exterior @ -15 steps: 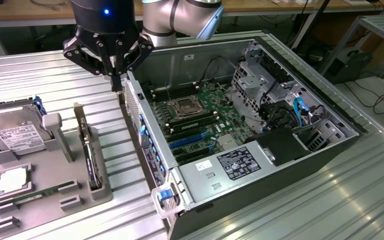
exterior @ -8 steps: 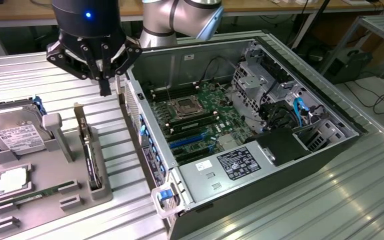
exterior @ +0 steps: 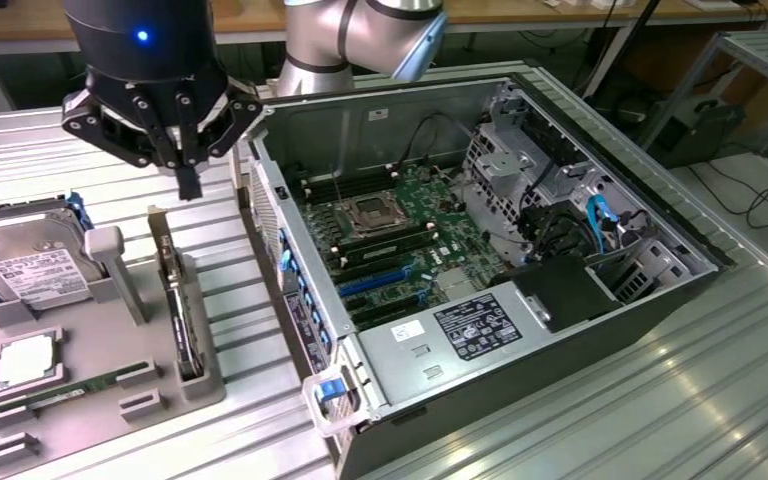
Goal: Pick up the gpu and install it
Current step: 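Reach for the gpu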
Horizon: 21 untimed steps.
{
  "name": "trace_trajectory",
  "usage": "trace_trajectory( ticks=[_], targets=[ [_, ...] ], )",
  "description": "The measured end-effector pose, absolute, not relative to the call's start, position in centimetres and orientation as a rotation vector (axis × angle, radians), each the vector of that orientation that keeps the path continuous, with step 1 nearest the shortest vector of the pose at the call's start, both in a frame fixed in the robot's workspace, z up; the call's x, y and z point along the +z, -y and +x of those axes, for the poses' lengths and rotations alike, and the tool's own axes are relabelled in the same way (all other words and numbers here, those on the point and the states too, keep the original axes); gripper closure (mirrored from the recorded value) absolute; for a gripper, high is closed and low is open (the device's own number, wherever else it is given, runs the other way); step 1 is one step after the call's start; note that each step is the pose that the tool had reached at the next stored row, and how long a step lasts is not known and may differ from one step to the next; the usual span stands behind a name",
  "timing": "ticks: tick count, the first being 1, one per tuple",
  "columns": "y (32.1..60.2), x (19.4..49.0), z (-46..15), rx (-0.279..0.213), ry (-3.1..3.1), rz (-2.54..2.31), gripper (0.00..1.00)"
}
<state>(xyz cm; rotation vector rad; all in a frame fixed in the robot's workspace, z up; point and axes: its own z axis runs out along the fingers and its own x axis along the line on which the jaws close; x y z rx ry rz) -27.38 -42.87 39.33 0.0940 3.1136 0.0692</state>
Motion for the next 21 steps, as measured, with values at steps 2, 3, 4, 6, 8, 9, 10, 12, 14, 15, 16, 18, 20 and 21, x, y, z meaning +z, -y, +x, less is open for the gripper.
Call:
trace_trajectory(
  ticks=[2,3,4,6,8,9,10,12,14,15,16,18,20,21],
  targets=[
    [42.9,39.3,-27.8,0.069,-3.114,0.09,0.89],
    [43.0,39.3,-28.1,0.069,-3.114,0.089,0.89],
    [43.0,39.3,-28.3,0.07,-3.114,0.088,0.89],
    [43.1,39.3,-28.8,0.07,-3.114,0.086,0.89],
    [43.2,39.3,-29.3,0.07,-3.114,0.084,0.89],
    [43.3,39.3,-29.5,0.07,-3.114,0.083,0.89],
    [43.3,39.3,-29.8,0.07,-3.114,0.082,0.89],
    [43.4,39.3,-30.3,0.071,-3.114,0.08,0.89],
    [43.5,39.3,-30.9,0.071,-3.114,0.078,0.89],
    [43.6,39.3,-31.1,0.071,-3.114,0.077,0.89],
    [43.6,39.3,-31.3,0.071,-3.114,0.076,0.89],
    [43.7,39.3,-31.7,0.071,-3.114,0.074,0.89],
    [43.7,39.3,-31.8,0.071,-3.114,0.073,0.89],
    [43.7,39.3,-31.8,0.072,-3.114,0.073,0.89]
  ],
)
